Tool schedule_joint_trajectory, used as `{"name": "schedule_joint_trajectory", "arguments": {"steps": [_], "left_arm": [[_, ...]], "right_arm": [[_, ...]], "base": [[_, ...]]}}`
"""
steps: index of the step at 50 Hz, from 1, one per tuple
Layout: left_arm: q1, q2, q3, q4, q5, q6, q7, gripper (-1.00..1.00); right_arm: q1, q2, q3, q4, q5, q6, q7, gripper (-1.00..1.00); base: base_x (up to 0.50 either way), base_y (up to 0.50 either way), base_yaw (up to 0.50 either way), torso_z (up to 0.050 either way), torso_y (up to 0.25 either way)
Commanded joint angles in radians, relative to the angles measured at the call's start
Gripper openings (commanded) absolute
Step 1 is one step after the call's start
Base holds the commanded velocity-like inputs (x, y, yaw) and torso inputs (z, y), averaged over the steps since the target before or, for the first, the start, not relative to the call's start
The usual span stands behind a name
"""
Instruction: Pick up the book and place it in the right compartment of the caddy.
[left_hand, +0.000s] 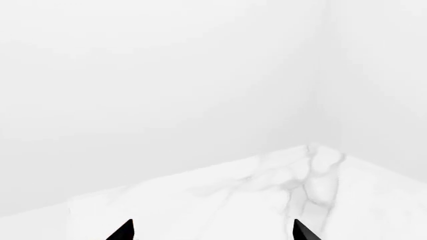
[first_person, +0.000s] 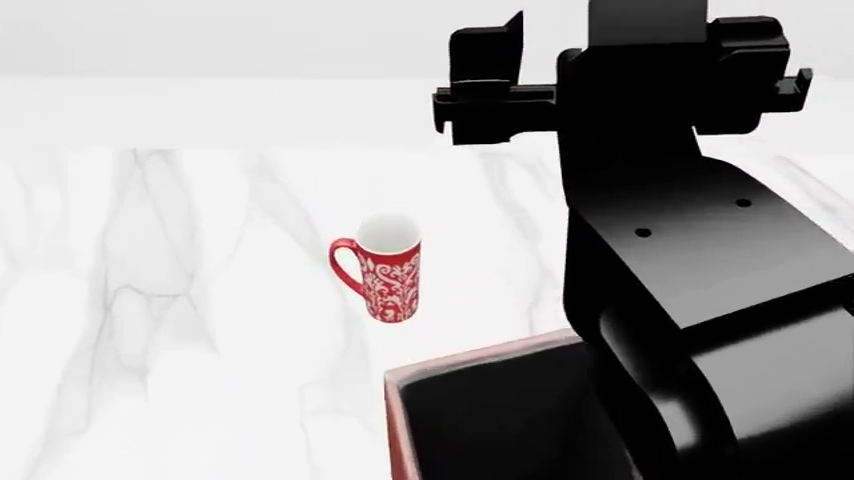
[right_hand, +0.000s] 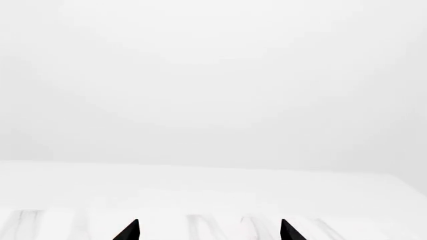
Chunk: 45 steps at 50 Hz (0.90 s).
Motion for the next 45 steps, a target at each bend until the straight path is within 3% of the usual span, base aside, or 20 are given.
{"name": "schedule_joint_trajectory", "arguments": {"steps": [1,5,31,35,37,41,45], "left_arm": [[0.003,0.005,0.009,-0.004,0.007,0.010,0.002,1.00],[0.004,0.006,0.007,-0.005,0.004,0.012,0.003,1.00],[0.004,-0.003,0.012,-0.007,-0.003,0.011,-0.006,1.00],[0.005,-0.003,0.010,-0.007,-0.005,0.012,-0.007,1.00],[0.006,-0.003,0.008,-0.006,-0.007,0.012,-0.007,1.00],[0.009,0.001,0.006,-0.013,-0.005,0.021,-0.001,1.00],[0.013,0.002,-0.002,-0.012,-0.012,0.022,-0.002,1.00]], "right_arm": [[-0.003,-0.001,-0.001,-0.003,0.016,0.002,0.000,1.00],[-0.001,-0.007,0.000,0.002,-0.002,0.001,0.033,1.00],[0.013,-0.003,-0.041,-0.047,0.057,0.070,0.024,1.00],[0.067,-0.018,-0.047,-0.101,0.162,0.181,-0.048,1.00],[0.102,-0.015,-0.044,-0.083,0.272,0.219,0.032,1.00],[0.182,0.038,-0.082,0.049,0.806,0.215,0.264,1.00],[0.190,0.067,-0.185,-0.043,0.915,0.204,0.140,1.00]], "base": [[0.50,0.00,0.00,0.000,0.000],[0.50,0.00,0.00,0.000,0.002],[-0.03,0.00,0.00,0.000,0.000],[0.00,0.00,0.00,0.000,0.000],[0.00,0.00,0.00,0.000,0.000],[0.00,0.00,0.00,0.000,0.000],[0.00,0.00,0.00,0.000,0.000]]}}
